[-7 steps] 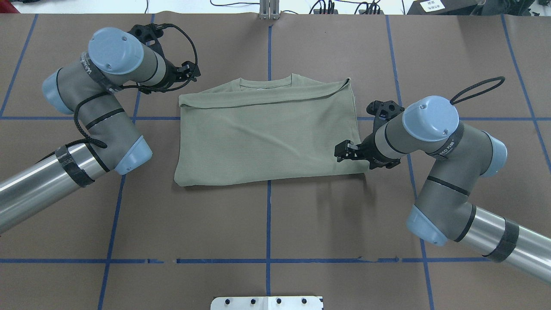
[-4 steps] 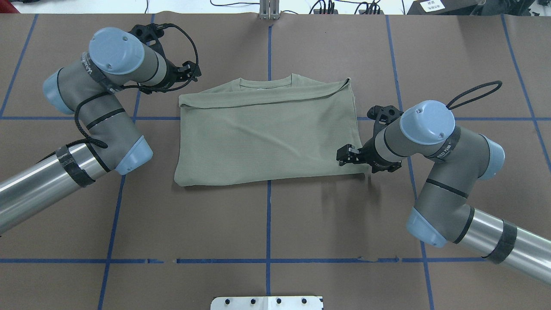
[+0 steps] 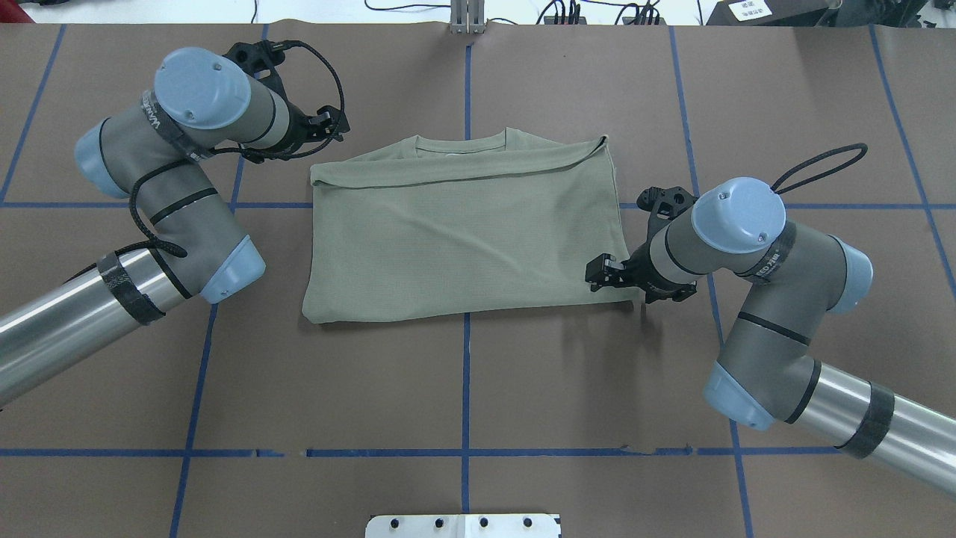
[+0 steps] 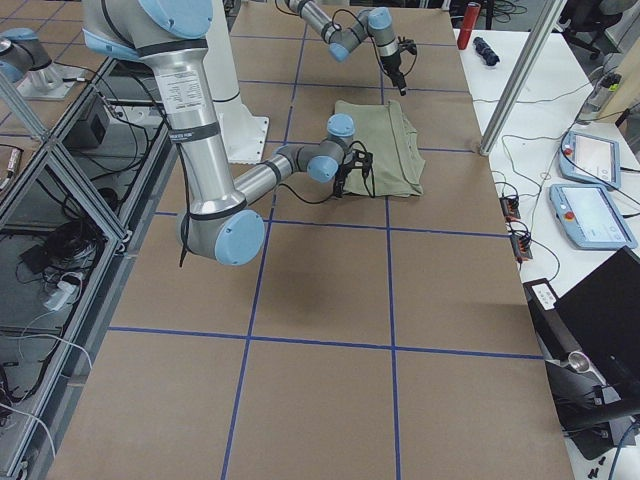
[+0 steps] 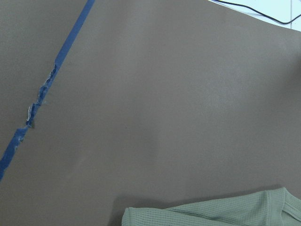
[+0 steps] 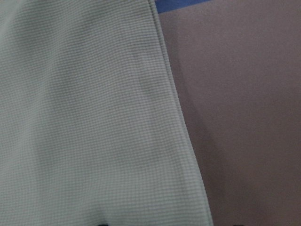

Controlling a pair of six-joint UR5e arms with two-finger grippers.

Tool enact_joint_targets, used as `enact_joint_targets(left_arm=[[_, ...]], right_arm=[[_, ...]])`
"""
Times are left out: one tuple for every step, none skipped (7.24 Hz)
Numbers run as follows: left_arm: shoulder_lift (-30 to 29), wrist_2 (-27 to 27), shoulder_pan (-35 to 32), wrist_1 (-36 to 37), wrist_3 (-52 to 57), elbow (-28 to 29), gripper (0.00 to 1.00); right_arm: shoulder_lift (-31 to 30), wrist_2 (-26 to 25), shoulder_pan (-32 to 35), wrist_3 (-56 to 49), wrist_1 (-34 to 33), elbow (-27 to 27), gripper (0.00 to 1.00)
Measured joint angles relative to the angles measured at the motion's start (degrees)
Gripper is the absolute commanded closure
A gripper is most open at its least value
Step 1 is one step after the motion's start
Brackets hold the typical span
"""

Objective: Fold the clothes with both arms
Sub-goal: 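Grasp the folded shirt's corner with the right gripper and drag it toward the robot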

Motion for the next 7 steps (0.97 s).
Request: enact_joint_targets(left_arm=[[0.0,0.02,0.02,-0.05,0.06,0.0,0.01],[0.01,0.01,0.04,-0.3,0.12,0.0,0.01],[0.03,0.04,0.05,-0.65,0.14,0.0,0.01],[0.0,0.05,0.05,-0.83,0.14,0.0,0.01],[-0.04,0.06,0.05,-0.89,0.06,-0.06,0.01],[-0.1,0.06,0.05,-0.89,-0.06,-0.17,0.01],[-0.12,0.06,0.05,-0.87,-0.14,-0.43,0.01]], right_arm=[[-0.03,-0.02,0.0,-0.04,0.06,0.08,1.0],[-0.06,-0.08,0.01,-0.06,0.12,0.16,1.0],[-0.07,0.07,0.01,-0.07,0.13,0.13,1.0],[-0.2,0.22,0.05,-0.09,0.1,0.12,1.0],[-0.57,0.28,0.07,-0.17,0.12,0.29,1.0],[-1.36,0.31,0.09,-0.24,0.22,1.05,1.0],[-3.0,0.38,0.02,-0.27,0.29,3.03,1.0]])
